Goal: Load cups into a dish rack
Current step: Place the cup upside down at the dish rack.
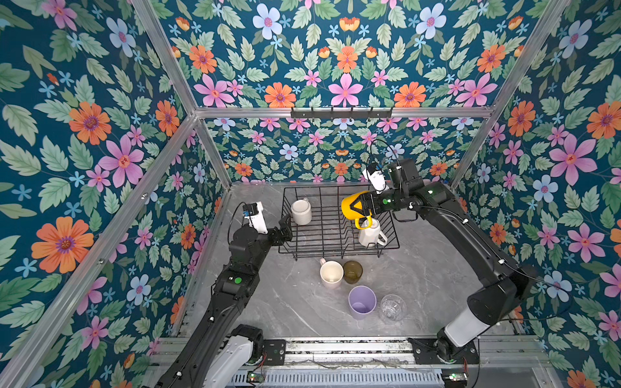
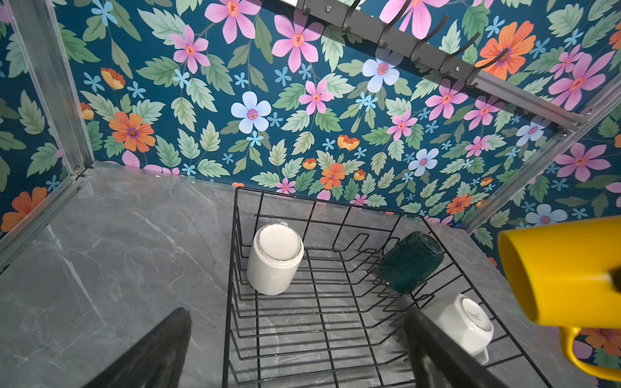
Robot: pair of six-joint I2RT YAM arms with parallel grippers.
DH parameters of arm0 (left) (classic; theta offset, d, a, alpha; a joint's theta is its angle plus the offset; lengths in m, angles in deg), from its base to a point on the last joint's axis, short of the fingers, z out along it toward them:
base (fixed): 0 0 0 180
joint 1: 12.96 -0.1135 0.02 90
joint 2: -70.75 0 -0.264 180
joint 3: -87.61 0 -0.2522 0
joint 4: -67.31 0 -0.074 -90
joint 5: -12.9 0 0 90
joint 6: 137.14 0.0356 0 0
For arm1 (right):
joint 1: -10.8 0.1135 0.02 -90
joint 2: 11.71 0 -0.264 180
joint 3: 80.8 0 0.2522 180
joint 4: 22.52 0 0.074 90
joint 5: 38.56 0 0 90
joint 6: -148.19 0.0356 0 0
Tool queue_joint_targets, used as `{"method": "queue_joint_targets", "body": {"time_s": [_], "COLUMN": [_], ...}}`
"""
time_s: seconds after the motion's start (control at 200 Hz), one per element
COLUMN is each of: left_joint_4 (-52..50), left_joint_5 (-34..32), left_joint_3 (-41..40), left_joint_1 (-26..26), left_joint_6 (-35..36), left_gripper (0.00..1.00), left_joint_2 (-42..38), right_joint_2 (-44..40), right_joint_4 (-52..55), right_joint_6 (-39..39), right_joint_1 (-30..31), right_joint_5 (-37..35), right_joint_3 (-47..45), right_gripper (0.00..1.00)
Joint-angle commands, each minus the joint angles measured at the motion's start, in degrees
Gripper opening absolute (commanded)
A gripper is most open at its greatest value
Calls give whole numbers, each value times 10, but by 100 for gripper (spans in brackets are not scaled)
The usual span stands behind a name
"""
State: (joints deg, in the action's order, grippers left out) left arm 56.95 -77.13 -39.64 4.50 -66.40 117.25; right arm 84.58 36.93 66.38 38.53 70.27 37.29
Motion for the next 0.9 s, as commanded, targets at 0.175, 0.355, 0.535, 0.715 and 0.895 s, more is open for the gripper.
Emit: {"method": "queue_joint_targets", "body": {"time_s": [0.175, 0.355, 0.535, 0.715, 0.895], "left_joint_4": [-16, -23, -30, -34, -36], "left_joint_5": [-24, -32, -37, -41, -44], "left_joint_3": [-7, -10, -8, -7, -7], "left_joint_1": [-1, -2, -2, -2, -2], "left_joint_6": [15, 18, 20, 21, 21], "left_gripper": [99, 100, 100, 99, 100], "left_joint_2": [-23, -34, -38, -40, -44], "right_joint_2": [88, 142, 192, 234, 261], "right_joint_4": [47, 68, 91, 110, 117], "right_joint_6": [-49, -62, -77, -93, -109], "right_joint_1": [7, 8, 13, 15, 15], "right_joint_5": [-83, -102, -122, -150, -178], "right_joint_3": [99, 154, 214, 261, 279], "right_gripper": [0, 0, 0, 0, 0]}}
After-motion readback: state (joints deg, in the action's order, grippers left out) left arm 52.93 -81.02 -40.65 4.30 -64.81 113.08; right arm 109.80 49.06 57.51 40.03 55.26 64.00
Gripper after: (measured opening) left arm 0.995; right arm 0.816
